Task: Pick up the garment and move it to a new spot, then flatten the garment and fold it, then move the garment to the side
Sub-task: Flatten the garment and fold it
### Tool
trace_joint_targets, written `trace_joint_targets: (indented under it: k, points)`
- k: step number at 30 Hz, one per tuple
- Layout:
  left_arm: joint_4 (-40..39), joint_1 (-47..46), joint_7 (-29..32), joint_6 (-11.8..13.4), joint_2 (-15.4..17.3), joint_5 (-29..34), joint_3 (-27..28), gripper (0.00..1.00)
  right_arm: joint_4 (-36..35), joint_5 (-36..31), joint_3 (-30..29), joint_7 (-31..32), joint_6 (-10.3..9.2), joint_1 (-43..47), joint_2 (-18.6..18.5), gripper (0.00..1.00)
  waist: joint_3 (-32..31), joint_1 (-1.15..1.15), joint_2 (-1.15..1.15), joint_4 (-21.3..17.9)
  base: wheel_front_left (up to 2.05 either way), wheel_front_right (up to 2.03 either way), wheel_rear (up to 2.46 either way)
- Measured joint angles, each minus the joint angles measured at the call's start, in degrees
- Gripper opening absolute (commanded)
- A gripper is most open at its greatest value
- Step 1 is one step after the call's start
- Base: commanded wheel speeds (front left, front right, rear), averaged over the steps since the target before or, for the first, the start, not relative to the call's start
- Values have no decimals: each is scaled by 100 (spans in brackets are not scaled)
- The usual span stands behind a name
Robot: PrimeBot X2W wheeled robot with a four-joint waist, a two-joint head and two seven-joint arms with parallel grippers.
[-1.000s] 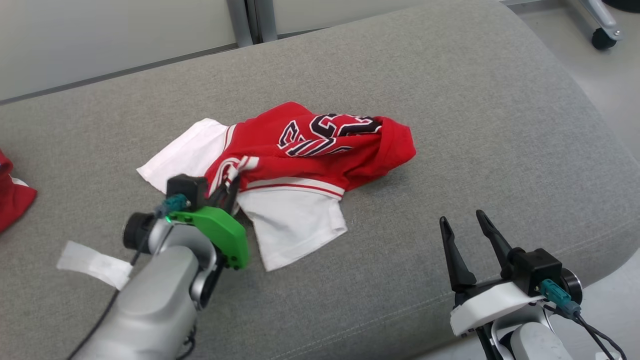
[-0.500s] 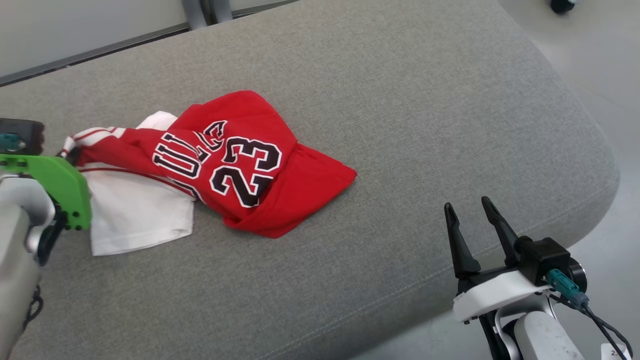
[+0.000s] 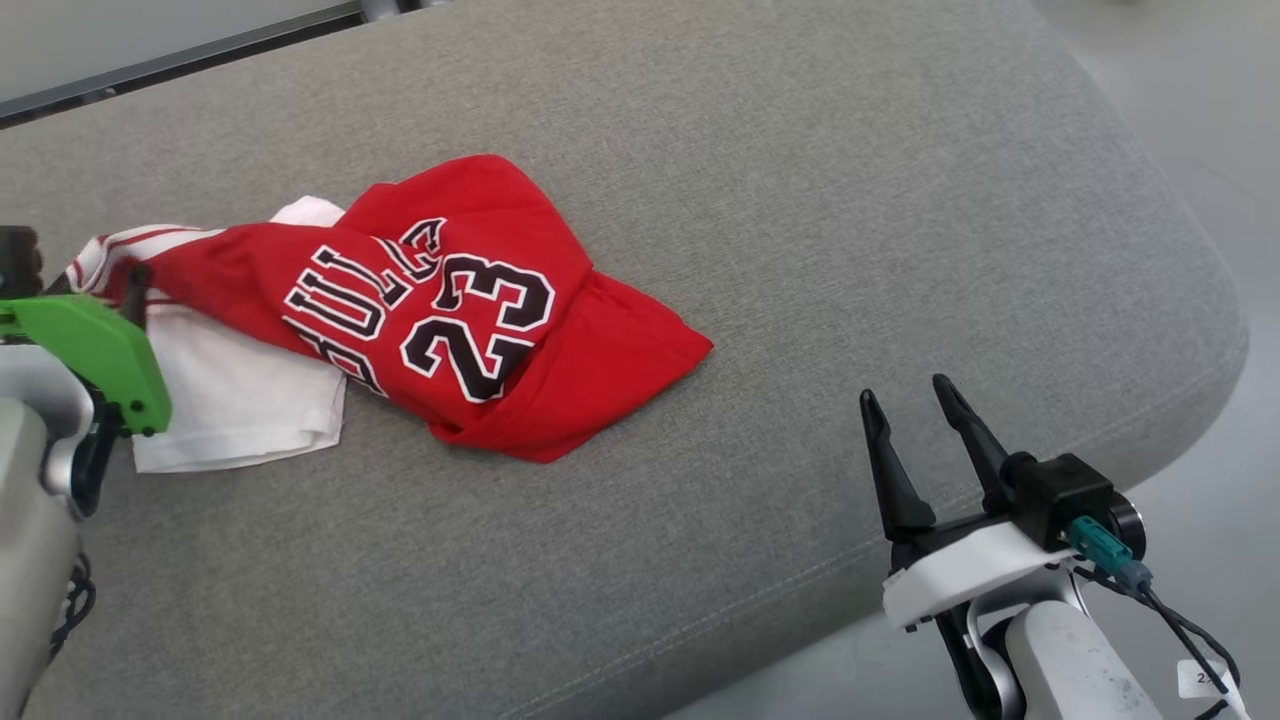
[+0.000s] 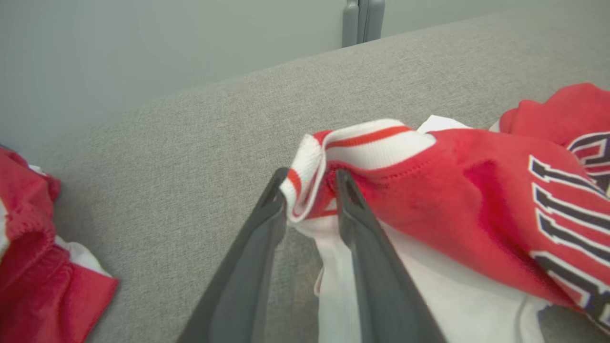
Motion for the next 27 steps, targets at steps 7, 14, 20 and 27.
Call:
trace_joint_targets:
  k: [7,14,20,27]
  points:
    - [-623,65,-500,-114,-433,-4,-67,100,570,-157,191,3,0,-463,-7,100,-176,0,0,536,0,0,0]
    - [-1745,700,-810,58,-732,-56,-145,100,1290,110,652,644,1,-1252,-381,100,-421,0,0,1173,0,0,0]
    - [-2704,1553,-891,520,-770,-91,-256,100,1856,750,947,1205,1,-1901,-793,100,-581,0,0,1803,0,0,0]
    - [-3434,2111,-1013,889,-883,-133,-316,100,2513,1440,1323,1682,1,-2352,-1093,100,-657,0,0,2437,0,0,0]
